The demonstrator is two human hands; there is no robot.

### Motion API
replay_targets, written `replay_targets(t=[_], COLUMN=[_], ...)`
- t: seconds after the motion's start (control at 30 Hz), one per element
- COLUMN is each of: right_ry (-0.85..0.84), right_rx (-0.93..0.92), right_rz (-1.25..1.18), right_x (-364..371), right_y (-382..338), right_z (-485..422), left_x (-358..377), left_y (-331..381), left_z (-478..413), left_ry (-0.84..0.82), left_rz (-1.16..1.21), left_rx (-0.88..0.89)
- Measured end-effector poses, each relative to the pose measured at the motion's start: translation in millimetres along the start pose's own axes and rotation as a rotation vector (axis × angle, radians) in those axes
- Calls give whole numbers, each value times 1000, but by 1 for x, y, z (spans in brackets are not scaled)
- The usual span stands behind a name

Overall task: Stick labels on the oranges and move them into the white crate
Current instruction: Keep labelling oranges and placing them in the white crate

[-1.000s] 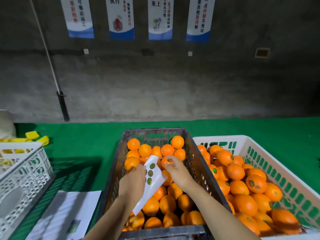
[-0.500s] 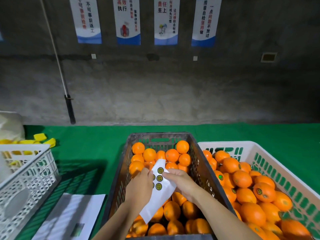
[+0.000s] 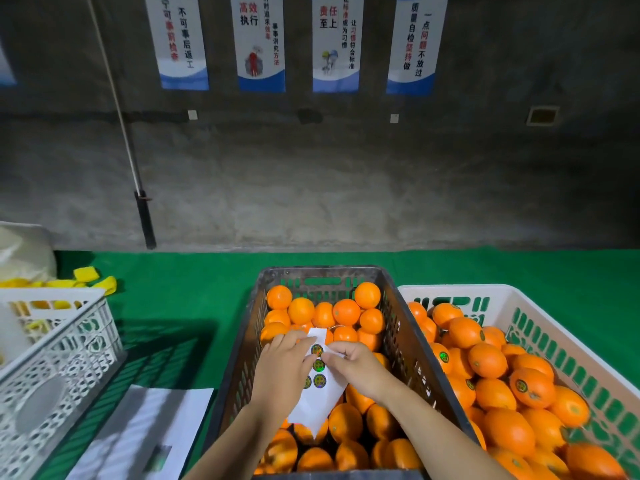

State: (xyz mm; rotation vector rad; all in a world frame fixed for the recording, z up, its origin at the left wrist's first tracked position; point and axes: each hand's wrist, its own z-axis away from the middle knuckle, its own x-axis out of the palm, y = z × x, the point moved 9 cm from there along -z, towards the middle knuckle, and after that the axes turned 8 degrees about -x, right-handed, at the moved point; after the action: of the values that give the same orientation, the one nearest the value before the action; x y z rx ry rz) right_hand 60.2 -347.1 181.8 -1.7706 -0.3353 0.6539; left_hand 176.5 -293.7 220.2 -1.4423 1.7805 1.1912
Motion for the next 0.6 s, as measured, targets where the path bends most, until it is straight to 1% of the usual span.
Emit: replay_targets(t=[0.1,0.23,0.27,0.37,0.47,0.6], right_ry=[-15,-15,-12,-17,-18,-28], right_rx=[-46,-73,-69,-54,-37,-11], right_rz=[97,119,118,119,134,169], right_x=[0,0,0,-1,-1,0], right_y=[6,7,7,10,12,9], right_z=[-2,-3,-4,-4,-4,-2], left_x=[5,2,0,-2,-2,4], left_y=[0,1,1,2,-8,-9], left_z=[-1,-1,0,1,-1,-1], left_ry=[-22,-25,-26,1,-1,-29], left_rz=[24,47,75,59,189,205], left_rx=[-12,-9,-11,-4,-107,-119])
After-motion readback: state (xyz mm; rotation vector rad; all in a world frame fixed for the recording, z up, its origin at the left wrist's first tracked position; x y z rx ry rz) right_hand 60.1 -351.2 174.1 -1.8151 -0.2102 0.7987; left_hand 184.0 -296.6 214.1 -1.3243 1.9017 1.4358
